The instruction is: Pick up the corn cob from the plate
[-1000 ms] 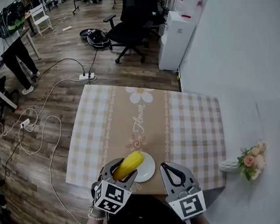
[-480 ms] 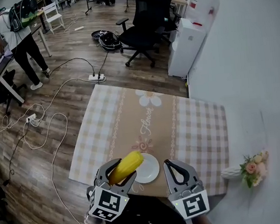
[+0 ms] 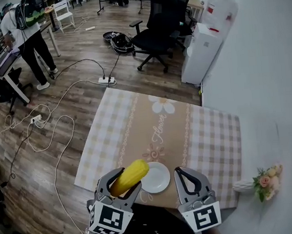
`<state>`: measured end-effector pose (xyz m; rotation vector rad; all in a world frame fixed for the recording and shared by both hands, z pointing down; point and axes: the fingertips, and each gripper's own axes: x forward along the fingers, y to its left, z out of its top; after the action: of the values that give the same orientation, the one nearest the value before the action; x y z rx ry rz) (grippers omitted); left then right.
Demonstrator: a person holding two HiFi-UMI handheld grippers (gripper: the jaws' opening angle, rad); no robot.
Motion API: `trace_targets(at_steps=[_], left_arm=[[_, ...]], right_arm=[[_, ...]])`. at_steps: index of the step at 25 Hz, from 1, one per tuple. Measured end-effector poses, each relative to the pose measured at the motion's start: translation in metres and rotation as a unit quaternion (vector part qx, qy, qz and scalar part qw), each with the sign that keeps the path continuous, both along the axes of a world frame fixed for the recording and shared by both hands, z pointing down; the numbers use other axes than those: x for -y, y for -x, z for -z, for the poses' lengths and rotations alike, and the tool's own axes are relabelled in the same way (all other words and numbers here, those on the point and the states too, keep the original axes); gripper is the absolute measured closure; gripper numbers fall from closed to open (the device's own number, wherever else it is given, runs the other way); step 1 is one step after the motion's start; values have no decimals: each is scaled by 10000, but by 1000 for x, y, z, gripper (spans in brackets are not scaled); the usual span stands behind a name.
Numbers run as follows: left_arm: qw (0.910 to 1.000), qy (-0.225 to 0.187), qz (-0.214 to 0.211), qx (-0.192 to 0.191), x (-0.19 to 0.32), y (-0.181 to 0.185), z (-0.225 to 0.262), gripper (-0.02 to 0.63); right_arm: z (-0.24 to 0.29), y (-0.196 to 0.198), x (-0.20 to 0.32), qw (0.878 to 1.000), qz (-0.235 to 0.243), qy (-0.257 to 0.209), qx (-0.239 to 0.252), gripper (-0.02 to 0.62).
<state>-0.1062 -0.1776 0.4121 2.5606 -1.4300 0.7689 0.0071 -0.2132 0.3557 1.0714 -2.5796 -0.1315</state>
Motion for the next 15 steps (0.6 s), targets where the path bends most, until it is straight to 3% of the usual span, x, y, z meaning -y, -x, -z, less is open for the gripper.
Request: trace_targets(at_steps=[15], left_arm=[[10000,-1,2,20,0,-2,-2,350]], right_arm=[[0,7,-3,9999,62,-5,-129,554]])
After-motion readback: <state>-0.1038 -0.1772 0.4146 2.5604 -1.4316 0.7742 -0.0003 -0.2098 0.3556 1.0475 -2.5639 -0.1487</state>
